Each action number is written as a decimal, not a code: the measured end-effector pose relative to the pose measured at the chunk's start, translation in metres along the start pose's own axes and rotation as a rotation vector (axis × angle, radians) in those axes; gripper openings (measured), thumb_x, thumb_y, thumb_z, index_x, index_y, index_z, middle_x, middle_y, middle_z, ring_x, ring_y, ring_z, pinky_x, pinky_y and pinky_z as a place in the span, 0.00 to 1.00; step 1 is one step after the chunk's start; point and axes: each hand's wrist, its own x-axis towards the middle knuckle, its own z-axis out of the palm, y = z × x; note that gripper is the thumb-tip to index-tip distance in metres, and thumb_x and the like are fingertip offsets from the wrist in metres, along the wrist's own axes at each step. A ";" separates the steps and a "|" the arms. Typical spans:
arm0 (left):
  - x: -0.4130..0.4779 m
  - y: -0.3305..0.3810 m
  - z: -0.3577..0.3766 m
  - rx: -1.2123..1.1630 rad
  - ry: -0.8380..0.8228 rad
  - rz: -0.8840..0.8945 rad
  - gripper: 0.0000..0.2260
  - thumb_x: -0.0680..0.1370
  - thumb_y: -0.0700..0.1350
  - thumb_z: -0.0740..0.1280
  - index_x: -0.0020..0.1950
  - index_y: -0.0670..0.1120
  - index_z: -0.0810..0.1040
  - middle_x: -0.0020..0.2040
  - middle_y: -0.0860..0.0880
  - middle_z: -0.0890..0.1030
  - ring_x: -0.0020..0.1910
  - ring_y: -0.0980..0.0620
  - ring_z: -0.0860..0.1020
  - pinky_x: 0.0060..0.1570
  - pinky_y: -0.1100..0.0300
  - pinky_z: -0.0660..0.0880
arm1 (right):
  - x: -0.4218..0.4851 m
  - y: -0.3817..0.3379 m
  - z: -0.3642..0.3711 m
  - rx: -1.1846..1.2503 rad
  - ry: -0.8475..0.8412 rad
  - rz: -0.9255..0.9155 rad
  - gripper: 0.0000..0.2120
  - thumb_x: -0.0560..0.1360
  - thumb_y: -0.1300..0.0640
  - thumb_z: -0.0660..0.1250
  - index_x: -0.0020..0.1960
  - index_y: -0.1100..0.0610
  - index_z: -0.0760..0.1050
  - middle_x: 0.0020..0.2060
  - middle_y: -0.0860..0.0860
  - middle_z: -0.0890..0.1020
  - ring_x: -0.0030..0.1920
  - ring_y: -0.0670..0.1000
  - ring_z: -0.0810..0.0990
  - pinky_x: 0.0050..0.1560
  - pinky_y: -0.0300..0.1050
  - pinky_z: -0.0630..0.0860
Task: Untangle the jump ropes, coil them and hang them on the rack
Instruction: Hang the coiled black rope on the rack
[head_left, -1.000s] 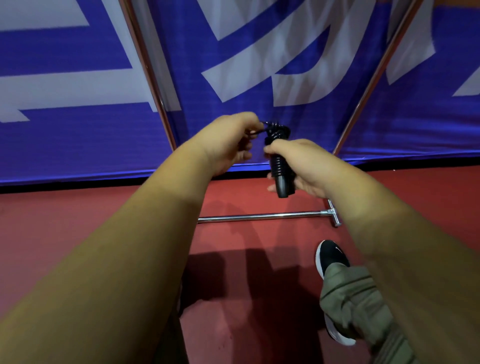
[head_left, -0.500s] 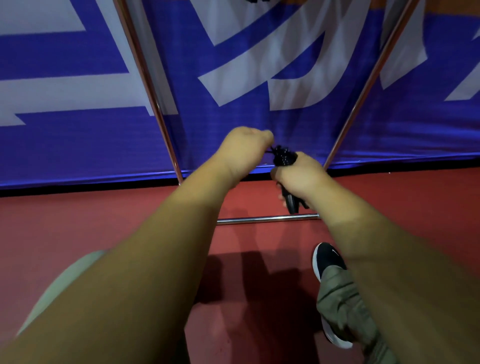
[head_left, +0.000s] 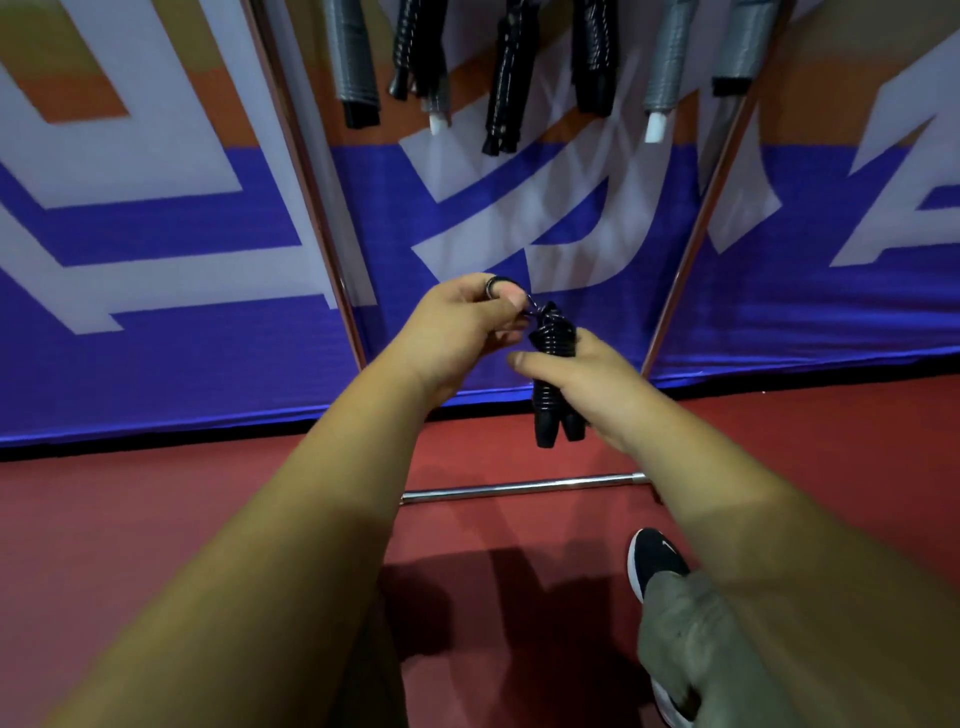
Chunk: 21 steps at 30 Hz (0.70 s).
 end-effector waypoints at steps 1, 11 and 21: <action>-0.003 0.012 0.002 -0.005 -0.019 0.004 0.05 0.83 0.35 0.67 0.49 0.41 0.80 0.42 0.47 0.82 0.45 0.51 0.82 0.54 0.57 0.81 | -0.006 -0.008 -0.003 0.031 -0.019 -0.014 0.35 0.60 0.35 0.81 0.60 0.51 0.80 0.45 0.50 0.86 0.46 0.53 0.84 0.51 0.54 0.78; -0.037 0.138 0.021 0.173 -0.169 0.086 0.06 0.83 0.29 0.64 0.58 0.37 0.76 0.48 0.40 0.81 0.47 0.49 0.84 0.55 0.59 0.83 | -0.064 -0.116 -0.054 0.136 -0.066 -0.214 0.10 0.81 0.49 0.72 0.61 0.39 0.82 0.58 0.49 0.86 0.59 0.55 0.85 0.60 0.61 0.83; -0.033 0.220 0.038 0.477 -0.031 0.210 0.05 0.83 0.30 0.65 0.53 0.39 0.76 0.44 0.40 0.82 0.46 0.44 0.85 0.53 0.48 0.85 | -0.076 -0.201 -0.086 -0.037 0.091 -0.373 0.07 0.80 0.50 0.72 0.56 0.42 0.85 0.48 0.45 0.88 0.48 0.45 0.87 0.45 0.47 0.80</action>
